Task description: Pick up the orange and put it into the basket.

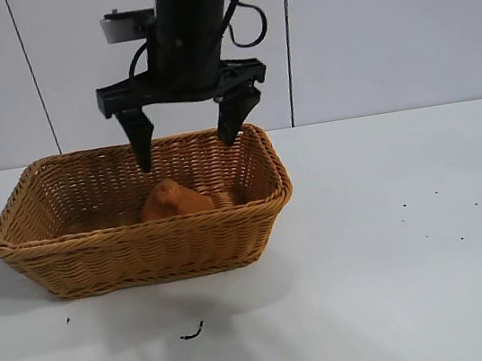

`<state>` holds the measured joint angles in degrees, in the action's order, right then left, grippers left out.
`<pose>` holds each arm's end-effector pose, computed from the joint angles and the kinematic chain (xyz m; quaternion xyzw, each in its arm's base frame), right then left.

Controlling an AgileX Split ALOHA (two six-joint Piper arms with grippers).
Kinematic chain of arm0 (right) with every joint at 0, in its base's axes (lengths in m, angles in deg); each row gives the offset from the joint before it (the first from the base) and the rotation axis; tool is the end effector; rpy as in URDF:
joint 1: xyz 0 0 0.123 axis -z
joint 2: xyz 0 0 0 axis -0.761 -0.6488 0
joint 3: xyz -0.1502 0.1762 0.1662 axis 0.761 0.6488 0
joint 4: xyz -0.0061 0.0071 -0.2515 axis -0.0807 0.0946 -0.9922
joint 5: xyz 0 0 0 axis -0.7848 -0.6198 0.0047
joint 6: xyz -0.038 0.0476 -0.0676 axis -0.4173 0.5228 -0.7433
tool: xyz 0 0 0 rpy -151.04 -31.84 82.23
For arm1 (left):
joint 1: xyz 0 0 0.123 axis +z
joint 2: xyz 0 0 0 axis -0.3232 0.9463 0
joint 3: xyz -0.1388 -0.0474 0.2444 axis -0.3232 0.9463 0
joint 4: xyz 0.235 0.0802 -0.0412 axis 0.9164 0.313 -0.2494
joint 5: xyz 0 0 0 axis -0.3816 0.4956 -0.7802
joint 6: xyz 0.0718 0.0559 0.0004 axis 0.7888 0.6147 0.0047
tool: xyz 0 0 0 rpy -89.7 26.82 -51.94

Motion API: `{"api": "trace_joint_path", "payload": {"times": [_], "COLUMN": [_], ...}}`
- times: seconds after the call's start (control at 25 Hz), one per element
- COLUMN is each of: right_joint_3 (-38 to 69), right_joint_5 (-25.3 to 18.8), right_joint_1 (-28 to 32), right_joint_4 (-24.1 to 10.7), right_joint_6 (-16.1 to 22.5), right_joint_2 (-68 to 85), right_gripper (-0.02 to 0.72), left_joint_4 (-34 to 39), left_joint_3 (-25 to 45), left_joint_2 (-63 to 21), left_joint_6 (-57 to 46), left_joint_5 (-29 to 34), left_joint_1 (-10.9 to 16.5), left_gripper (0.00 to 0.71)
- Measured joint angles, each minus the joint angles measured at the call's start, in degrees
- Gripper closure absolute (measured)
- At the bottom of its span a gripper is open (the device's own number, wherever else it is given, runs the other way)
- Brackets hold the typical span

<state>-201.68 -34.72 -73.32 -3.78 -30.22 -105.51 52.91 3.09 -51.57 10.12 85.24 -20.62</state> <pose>0.4617 0.2007 0.2336 -0.1436 0.9750 0.0320 0.1665 -0.0064 -0.0009 0.2769 0.0002 0.8539 -0.0228 0.5199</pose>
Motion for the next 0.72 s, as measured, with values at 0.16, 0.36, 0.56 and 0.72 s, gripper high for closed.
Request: {"api": "trace_joint_path", "payload": {"times": [0.16, 0.36, 0.56, 0.72], "right_joint_3": [0.0, 0.0, 2.3, 9.8], "right_joint_5": [0.0, 0.0, 0.0, 0.0], "right_joint_1": [7.5, 16.7, 22.3, 23.0], "right_joint_4": [-2.2, -2.5, -1.3, -1.1], "right_joint_6": [0.0, 0.1, 0.0, -0.9], "right_joint_2": [0.0, 0.0, 0.7, 3.5], "right_gripper": [0.043, 0.043, 0.051, 0.063], "left_joint_4": [0.0, 0.0, 0.0, 0.0], "left_joint_3": [0.0, 0.0, 0.0, 0.0], "left_joint_2": [0.0, 0.0, 0.0, 0.0], "left_joint_6": [0.0, 0.0, 0.0, 0.0], "left_joint_5": [0.0, 0.0, 0.0, 0.0], "left_joint_1": [0.0, 0.0, 0.0, 0.0], "left_gripper": [0.044, 0.044, 0.044, 0.044]}}
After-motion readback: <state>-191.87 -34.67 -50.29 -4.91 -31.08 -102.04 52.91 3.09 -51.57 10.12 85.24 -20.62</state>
